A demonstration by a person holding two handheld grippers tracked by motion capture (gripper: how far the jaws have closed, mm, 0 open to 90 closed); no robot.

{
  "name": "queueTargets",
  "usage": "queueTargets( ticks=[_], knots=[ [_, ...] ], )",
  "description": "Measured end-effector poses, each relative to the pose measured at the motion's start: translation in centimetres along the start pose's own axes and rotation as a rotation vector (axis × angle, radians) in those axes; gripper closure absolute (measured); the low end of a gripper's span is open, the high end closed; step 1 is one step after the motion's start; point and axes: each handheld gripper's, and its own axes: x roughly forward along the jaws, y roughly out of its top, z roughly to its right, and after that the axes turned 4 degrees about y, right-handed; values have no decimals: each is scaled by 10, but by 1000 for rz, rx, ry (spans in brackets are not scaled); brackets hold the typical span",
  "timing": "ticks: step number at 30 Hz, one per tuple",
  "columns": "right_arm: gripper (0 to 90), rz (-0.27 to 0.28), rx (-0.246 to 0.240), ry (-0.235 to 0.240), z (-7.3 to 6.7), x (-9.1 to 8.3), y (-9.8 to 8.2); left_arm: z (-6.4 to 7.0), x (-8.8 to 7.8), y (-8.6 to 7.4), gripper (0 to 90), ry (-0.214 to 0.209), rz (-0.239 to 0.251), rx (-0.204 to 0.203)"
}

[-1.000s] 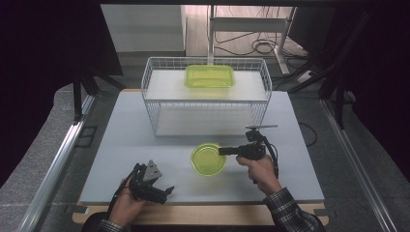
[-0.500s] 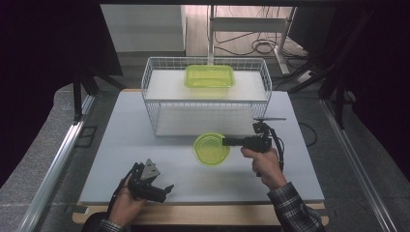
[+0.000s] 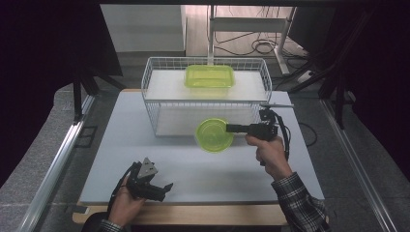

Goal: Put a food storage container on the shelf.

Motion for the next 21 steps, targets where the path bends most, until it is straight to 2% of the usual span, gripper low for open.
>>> queueTargets(
  ticks=[8, 21],
  knots=[
    [813, 33, -15, -2, -10, -10, 16, 0, 0, 0, 6, 5, 0, 1],
    [813, 96, -37, -1, -32, -24, 52, -2, -1, 0, 0, 8, 7, -14]
  ],
)
